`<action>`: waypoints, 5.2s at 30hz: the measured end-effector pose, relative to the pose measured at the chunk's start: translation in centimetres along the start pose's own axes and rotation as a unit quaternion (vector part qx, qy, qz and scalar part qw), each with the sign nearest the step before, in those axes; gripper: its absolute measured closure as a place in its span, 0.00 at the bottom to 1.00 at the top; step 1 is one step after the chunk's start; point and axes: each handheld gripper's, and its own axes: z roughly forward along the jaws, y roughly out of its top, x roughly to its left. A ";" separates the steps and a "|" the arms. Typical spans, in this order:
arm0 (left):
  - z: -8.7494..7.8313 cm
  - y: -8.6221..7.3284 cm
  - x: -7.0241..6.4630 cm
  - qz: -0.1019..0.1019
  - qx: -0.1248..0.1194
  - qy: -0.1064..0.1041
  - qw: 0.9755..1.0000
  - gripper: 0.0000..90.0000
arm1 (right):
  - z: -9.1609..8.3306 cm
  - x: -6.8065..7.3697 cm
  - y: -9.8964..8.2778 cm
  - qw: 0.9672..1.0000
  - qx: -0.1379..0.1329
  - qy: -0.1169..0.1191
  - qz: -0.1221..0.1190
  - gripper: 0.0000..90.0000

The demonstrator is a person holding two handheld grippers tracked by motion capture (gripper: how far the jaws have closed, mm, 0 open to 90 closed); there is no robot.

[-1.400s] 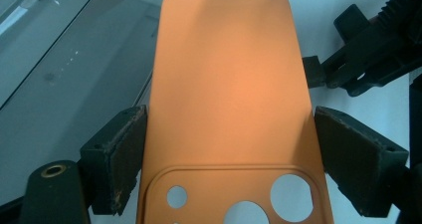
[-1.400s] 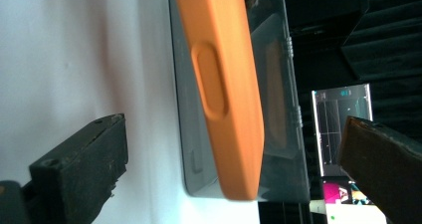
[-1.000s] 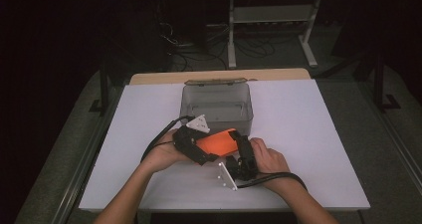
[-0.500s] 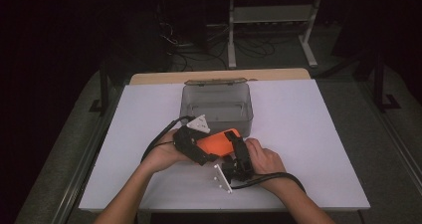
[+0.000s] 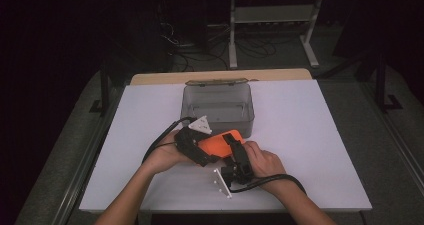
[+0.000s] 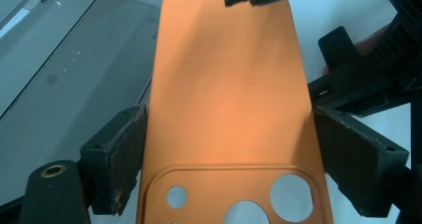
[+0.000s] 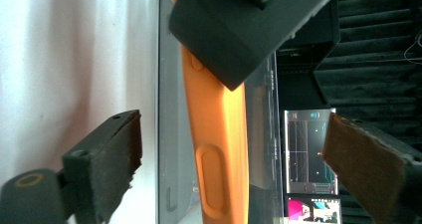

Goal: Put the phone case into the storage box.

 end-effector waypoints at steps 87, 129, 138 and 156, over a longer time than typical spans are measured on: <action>-0.2 -0.1 0.1 -0.004 0.004 0.002 1.000 0.18 | -1.1 1.2 0.1 0.997 -0.003 -0.028 -0.069 0.79; -0.3 -0.1 0.1 -0.015 -0.015 -0.012 1.000 0.19 | -1.2 1.4 0.1 0.996 -0.008 -0.056 -0.070 0.91; -1.0 0.0 0.1 -0.019 -0.029 -0.014 0.999 0.19 | -1.2 1.6 0.2 0.996 -0.009 -0.049 -0.069 0.91; -4.2 -1.5 1.3 -0.042 -0.054 0.005 0.998 0.19 | -1.2 1.4 0.1 0.996 -0.010 -0.052 -0.071 0.91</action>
